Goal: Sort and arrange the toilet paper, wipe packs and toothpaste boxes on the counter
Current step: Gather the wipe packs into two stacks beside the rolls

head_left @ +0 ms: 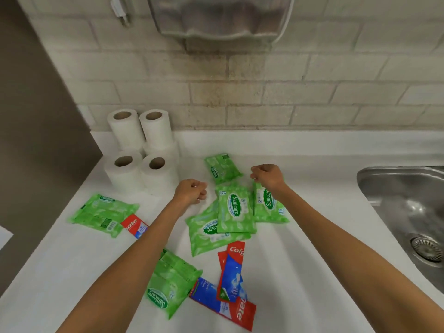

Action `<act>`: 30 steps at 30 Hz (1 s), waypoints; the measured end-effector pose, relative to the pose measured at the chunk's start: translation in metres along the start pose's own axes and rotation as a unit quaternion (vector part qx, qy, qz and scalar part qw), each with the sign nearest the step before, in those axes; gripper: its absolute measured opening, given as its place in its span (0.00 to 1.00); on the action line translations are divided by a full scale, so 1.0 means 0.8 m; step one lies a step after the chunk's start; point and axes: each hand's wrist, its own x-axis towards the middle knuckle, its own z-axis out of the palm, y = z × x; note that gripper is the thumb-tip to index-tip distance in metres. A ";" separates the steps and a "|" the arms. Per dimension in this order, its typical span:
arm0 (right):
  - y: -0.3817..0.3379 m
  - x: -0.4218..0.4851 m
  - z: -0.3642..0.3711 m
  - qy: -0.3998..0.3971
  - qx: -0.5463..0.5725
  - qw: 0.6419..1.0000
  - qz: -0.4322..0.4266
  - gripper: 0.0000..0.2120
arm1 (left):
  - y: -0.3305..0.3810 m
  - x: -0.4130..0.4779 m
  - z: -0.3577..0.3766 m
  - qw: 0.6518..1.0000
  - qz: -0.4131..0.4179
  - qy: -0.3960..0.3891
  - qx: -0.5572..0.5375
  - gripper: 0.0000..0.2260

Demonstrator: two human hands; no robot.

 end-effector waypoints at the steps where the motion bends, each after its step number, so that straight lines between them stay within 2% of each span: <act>1: 0.001 0.007 -0.003 -0.004 -0.001 1.000 -0.001 0.13 | 0.000 0.002 0.001 1.000 -0.003 0.008 -0.004 0.08; 5: 0.008 0.032 -0.005 -0.030 -0.010 0.999 0.003 0.12 | 0.001 0.010 0.009 0.999 -0.035 0.028 -0.017 0.06; 11: 0.006 0.062 0.006 -0.071 -0.015 0.997 0.019 0.18 | 0.019 0.034 0.017 0.995 -0.074 0.031 -0.063 0.06; 15: -0.001 0.084 0.014 -0.088 -0.028 0.995 0.034 0.11 | 0.027 0.052 0.019 0.992 -0.082 0.032 -0.092 0.08; 21: 0.012 0.116 0.032 -0.080 -0.092 0.991 0.050 0.10 | 0.029 0.067 0.020 0.989 -0.084 0.020 -0.118 0.10; 22: 0.014 0.120 0.037 -0.078 -0.123 0.988 0.043 0.12 | 0.029 0.066 0.020 0.989 -0.086 0.018 -0.123 0.10; 26: 0.008 0.121 0.072 -0.079 -0.240 0.968 0.006 0.34 | 0.022 0.064 0.007 0.986 -0.085 0.001 -0.144 0.10; 30: -0.003 0.112 0.125 -0.094 -0.337 0.936 -0.035 0.45 | 0.009 0.064 -0.013 0.983 -0.087 0.011 -0.162 0.10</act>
